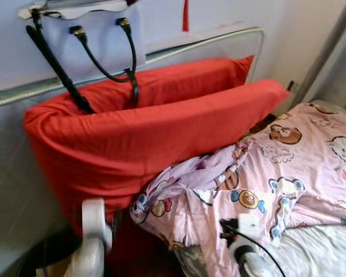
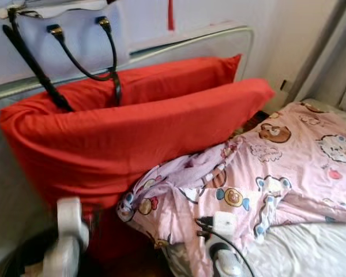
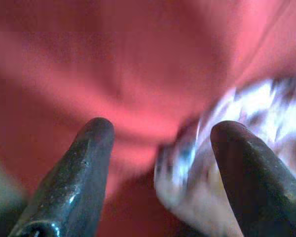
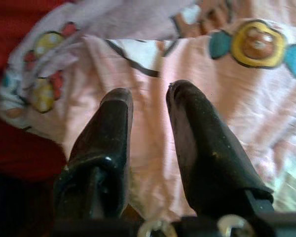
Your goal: Clean up the room
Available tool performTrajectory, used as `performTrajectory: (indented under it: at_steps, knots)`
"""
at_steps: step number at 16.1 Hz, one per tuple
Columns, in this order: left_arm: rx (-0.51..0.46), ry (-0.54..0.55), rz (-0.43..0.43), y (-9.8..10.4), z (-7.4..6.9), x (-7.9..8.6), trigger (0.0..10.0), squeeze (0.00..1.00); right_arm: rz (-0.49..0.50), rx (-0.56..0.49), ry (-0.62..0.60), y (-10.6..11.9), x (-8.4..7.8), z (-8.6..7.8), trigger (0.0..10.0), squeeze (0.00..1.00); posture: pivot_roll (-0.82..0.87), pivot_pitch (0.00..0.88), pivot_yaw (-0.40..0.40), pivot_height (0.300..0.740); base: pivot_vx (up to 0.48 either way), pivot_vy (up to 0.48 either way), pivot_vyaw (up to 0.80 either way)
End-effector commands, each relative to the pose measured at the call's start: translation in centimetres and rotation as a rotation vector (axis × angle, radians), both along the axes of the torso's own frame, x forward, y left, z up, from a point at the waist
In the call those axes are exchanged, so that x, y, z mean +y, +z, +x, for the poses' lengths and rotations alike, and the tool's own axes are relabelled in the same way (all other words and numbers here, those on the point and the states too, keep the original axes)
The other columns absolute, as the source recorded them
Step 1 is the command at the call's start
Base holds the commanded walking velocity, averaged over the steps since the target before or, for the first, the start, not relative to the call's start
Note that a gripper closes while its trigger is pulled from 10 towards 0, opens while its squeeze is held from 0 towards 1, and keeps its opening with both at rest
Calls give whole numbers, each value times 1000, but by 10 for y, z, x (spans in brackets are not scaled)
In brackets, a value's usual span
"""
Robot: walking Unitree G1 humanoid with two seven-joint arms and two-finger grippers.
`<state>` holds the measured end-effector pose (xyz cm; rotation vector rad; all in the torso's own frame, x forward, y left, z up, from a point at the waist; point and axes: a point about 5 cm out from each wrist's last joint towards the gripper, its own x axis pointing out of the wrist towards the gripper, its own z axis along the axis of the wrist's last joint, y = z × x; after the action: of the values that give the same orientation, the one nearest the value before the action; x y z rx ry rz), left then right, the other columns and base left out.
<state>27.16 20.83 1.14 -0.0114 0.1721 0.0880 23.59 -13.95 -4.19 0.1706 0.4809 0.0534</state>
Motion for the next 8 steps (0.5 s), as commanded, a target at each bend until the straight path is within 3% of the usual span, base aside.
performTrajectory:
  at_steps: [1, 6, 8]
  knots:
    - [66, 16, -26, -15, -13, 1, 10000, 0, -10, -17, -5, 2, -3, 2, 10000, 0, 47, 0, -30, 695, 0, 0, 0]
    - [72, 17, -22, -11, -10, 5, 10000, 0, -21, 6, 12, 3, 2, 6, 10000, 0, 51, 0, -28, 695, 0, 0, 0]
    - [68, 9, -22, -11, -10, 5, 10000, 0, -13, -14, 5, 4, 1, 6, 10000, 0, 53, 0, -28, 666, 0, 0, 0]
